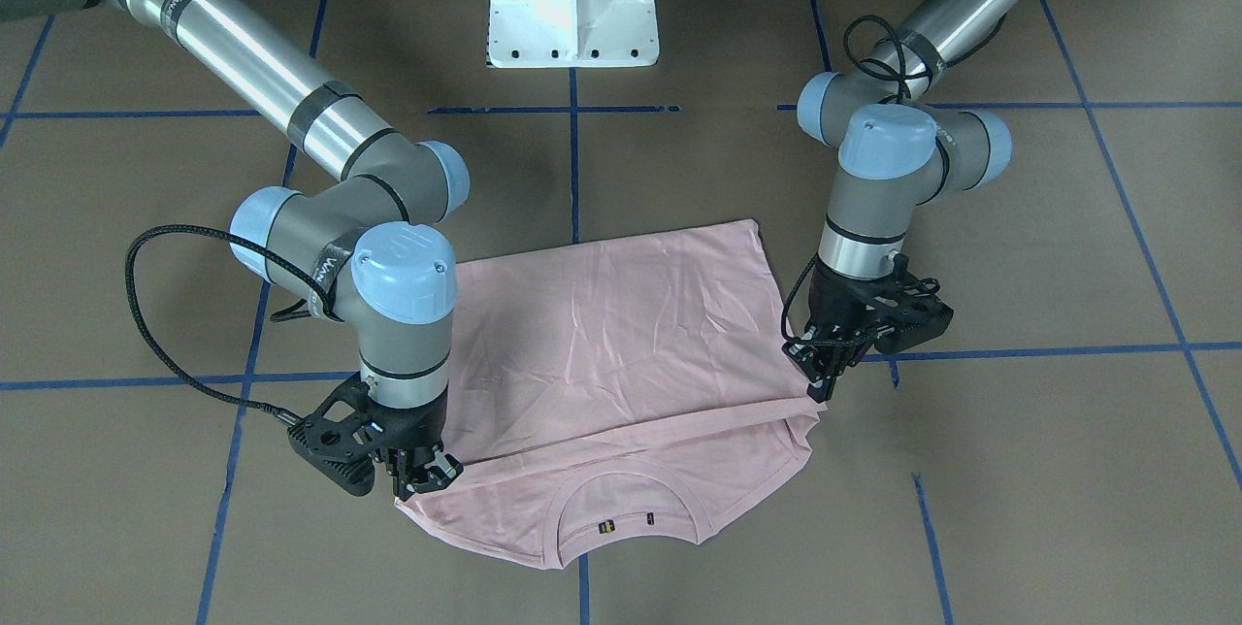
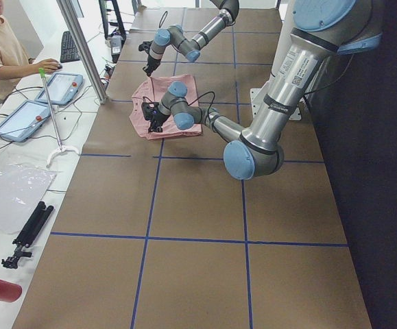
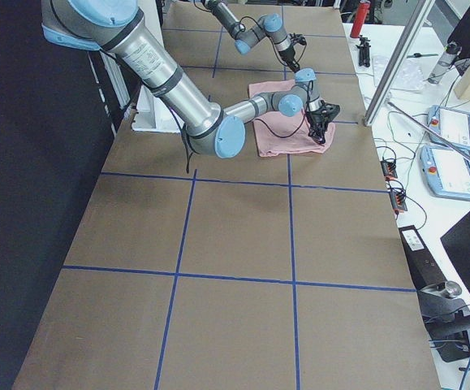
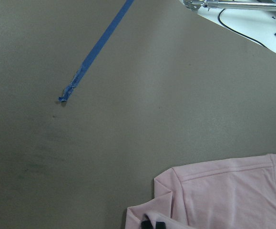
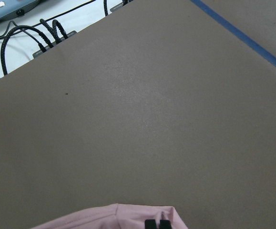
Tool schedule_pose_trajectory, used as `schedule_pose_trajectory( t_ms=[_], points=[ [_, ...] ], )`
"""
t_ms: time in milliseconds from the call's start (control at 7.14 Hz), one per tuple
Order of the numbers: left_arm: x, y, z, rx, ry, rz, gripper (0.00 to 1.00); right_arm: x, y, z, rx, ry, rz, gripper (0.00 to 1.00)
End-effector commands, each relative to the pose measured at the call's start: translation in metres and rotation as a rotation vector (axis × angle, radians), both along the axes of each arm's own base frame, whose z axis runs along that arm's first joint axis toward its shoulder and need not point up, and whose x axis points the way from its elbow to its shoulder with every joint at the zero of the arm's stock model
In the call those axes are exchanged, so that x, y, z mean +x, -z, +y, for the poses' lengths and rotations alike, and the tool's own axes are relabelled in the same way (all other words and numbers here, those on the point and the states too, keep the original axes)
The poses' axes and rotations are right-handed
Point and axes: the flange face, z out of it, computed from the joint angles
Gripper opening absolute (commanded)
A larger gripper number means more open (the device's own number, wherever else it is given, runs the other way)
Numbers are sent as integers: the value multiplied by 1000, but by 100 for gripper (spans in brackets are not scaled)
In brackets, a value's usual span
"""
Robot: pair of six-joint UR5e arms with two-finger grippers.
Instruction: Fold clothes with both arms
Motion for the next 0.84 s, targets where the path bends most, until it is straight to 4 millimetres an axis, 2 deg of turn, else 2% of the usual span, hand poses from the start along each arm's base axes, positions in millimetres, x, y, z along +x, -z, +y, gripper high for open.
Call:
schedule_pose_trajectory(
  t_ms=[0,140,280,420,560,700],
  points=[
    [2,-1,2,-1,-4,0,32,-17,-1,14,1,28,1,58],
    [2,5,3,6,-5,8,32,-20,12,19,15,32,-17,73],
    [0,16,5,19,-11,31,32,-7,41,27,57,30,-74,75],
    [-11,40,11,55,-13,77,32,18,48,56,67,61,-150,78],
    [-12,43,17,40,-47,103,33,50,23,116,68,105,-211,90],
    [-14,45,19,42,-50,110,35,57,3,175,65,151,-235,90]
  ],
)
